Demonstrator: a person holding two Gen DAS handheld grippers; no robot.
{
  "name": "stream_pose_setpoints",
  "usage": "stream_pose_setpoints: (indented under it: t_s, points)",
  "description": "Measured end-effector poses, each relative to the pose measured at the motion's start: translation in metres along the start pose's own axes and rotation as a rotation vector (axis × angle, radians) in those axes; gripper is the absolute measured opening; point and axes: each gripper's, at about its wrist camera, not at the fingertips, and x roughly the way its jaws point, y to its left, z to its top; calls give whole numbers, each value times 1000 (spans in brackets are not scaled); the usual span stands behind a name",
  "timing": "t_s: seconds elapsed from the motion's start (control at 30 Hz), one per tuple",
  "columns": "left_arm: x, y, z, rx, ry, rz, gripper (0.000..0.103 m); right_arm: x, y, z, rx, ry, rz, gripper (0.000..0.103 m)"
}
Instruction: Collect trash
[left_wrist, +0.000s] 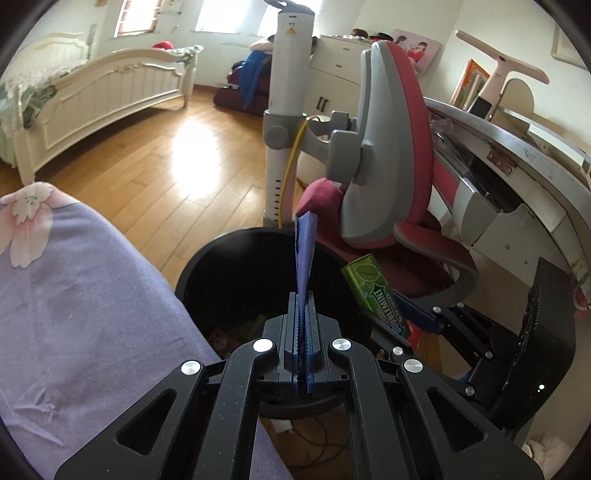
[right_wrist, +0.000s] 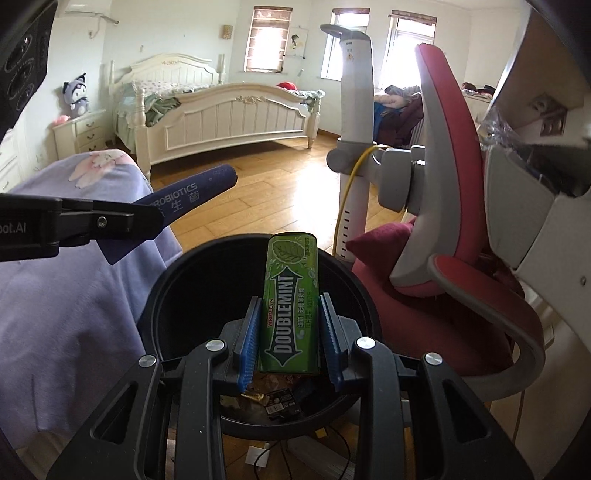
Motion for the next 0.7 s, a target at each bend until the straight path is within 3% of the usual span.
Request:
stream_pose_setpoints:
  t_s: [0.27, 0.33, 0.4, 0.43, 0.5, 0.53, 0.6, 0.7]
  points:
    - [9, -11, 6, 36, 14, -13, 4, 11, -15, -3, 32, 28, -16, 32]
    - [8, -18, 8, 82, 3, 19, 16, 13, -17, -3, 36, 35, -35, 35]
    - [3, -23, 11, 101, -27, 36, 64, 14, -19, -3, 36, 54, -42, 46]
    - [-4, -23, 12, 98, -59, 32, 71, 13, -19, -4, 39, 53, -40, 57]
    - [-14, -23, 14, 94, -96, 21, 72, 7, -18, -4, 49, 43, -46, 66]
    - [-20, -22, 15, 95, -105, 29, 74, 4, -16, -4, 49, 35, -36, 67]
    - [-30, -19, 16, 87, -132, 58, 86, -1, -10, -4, 41, 40, -12, 67]
    - [-51, -13, 14, 68, -179, 88, 91, -10, 2, 1, 39, 30, 14, 74]
